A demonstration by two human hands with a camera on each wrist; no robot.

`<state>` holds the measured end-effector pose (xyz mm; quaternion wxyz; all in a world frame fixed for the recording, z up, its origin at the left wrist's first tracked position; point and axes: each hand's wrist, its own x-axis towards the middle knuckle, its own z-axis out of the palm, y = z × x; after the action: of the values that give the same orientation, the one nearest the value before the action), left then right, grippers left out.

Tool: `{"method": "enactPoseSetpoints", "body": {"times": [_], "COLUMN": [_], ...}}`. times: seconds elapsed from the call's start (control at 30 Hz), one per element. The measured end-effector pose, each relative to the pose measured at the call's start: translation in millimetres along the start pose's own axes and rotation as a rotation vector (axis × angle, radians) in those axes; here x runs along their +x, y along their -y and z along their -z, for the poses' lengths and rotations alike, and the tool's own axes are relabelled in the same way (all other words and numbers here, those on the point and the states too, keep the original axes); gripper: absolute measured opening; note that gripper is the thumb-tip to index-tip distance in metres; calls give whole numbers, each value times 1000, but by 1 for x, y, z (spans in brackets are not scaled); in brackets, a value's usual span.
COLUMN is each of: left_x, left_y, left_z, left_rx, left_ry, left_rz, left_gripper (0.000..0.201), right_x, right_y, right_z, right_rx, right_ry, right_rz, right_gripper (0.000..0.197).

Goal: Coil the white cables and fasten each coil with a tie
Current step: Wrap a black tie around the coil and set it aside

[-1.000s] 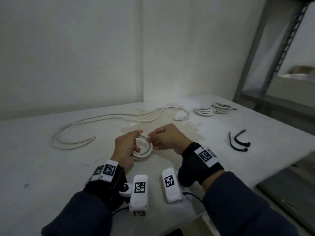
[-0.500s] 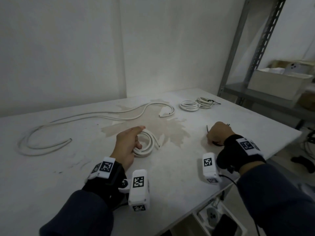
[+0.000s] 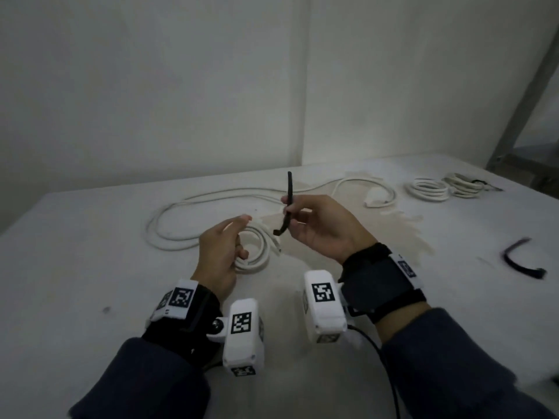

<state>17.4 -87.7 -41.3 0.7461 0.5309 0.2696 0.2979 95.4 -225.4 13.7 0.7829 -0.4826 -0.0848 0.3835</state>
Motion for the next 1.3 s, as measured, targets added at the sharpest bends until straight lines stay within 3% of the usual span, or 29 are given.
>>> {"method": "enactPoseSetpoints", "body": {"times": [0.17,0.4,0.5,0.63,0.73,1.03,1.3], "left_x": [15,30,31,30,30,29,32], "left_y": [-4,-3,-5,-5,-6,-2,-8], "left_z": [20,23,22,20,20,18,27], "left_rx": [-14,-135,-249,-285,-285,-516,-593], "left_ry": [-71,-70,-21,39,78,348,479], "left_rz": [-37,8,67,98,113,217,425], "left_gripper": [8,9,12,20,26,24,23], "right_x": [35,57,54,56,61,66,62], "right_y": [-32,-43,-44,-48,-49,-50,-47], "right_z": [-31,-21,-22,-24,-23,-17,-14], "right_rx": [-192,-516,-553,-557,-649,-609,-684], "right_ry": [33,-51,-11,74,40,-95,11], "right_rz": [10,271,410,389,466,637,601], "right_gripper": [14,15,15,16,17,26,25]}}
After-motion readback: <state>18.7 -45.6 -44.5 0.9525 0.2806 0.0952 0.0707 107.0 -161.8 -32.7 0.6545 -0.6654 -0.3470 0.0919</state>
